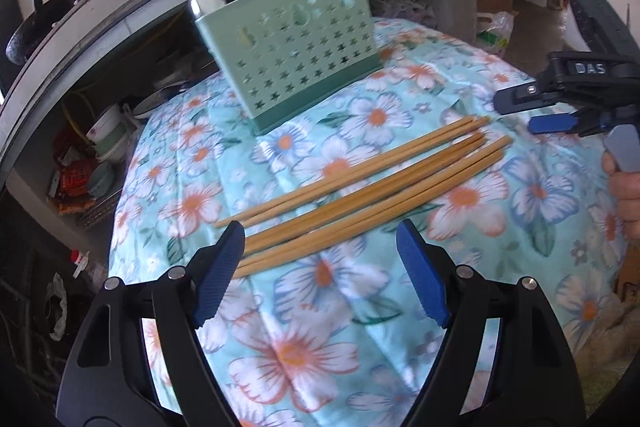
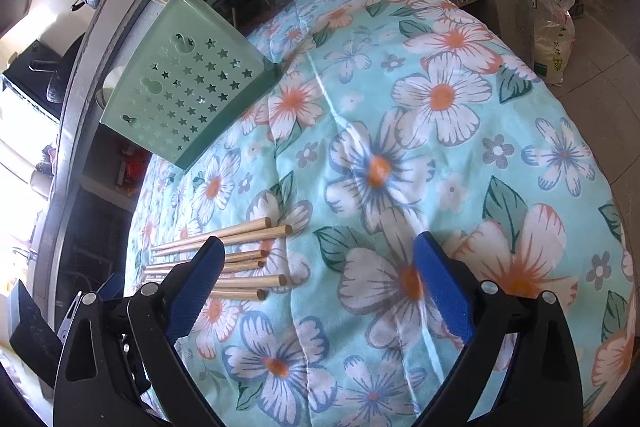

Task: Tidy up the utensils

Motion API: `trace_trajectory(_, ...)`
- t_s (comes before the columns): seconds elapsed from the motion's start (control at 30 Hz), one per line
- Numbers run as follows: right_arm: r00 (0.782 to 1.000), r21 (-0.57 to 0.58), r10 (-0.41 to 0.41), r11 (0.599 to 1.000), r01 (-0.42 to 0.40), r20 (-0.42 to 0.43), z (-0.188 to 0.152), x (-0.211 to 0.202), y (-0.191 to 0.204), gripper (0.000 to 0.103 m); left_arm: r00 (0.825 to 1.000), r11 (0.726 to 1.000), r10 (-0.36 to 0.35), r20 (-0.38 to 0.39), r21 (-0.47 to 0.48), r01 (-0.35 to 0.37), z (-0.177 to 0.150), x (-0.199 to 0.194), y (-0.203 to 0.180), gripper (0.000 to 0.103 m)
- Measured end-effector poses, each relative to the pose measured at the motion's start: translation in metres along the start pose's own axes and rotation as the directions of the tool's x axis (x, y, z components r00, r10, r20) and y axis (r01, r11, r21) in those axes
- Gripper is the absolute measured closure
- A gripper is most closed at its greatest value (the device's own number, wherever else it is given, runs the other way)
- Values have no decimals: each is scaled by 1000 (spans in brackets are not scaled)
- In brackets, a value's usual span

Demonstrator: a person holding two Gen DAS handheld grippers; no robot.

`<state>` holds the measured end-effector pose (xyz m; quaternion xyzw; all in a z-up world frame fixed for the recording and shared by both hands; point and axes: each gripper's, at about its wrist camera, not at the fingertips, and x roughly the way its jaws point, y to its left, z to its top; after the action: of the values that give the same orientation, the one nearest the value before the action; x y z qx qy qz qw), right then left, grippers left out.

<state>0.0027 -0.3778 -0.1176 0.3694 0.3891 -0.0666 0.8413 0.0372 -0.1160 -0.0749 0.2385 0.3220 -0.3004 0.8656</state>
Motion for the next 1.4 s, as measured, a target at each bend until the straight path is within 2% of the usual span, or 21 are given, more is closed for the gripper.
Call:
trace_trajectory(0.2,996,59,83,995,-82,-20,6,-3,-14,10,993,988,-111,30,112,107,9,-3,-36,29)
trace_trajectory(0.27,994,81,109,991,-107,-24,7,-3,-18,10,992,975,-118,33,196,109,10,-1,-55,35)
trace_trajectory(0.37,990,108,140,985,-136,-28,8,-3,-23,10,992,936,-120,27,337,104,9,3,-81,46)
trace_trajectory(0.43,988,123,153,981,-148,-30,9,-3,-25,10,993,910,-114,25,403,95,7,6,-91,56)
trace_trajectory(0.57,987,126,155,981,-150,-30,9,-4,-25,10,994,863,-104,36,501,72,5,12,-107,67)
trace_trajectory(0.8,989,121,147,982,-142,-30,8,-3,-24,10,996,818,-87,35,573,51,6,21,-115,74)
trace_trajectory(0.9,989,118,145,983,-140,-30,8,-3,-23,10,996,814,-83,30,579,51,9,26,-114,76)
trace_trajectory(1.1,989,119,146,983,-141,-31,8,-3,-24,10,997,810,-73,36,586,38,12,33,-117,90)
trace_trajectory(1.4,989,120,146,983,-141,-32,8,-4,-24,10,997,795,-77,25,605,46,7,17,-115,91)
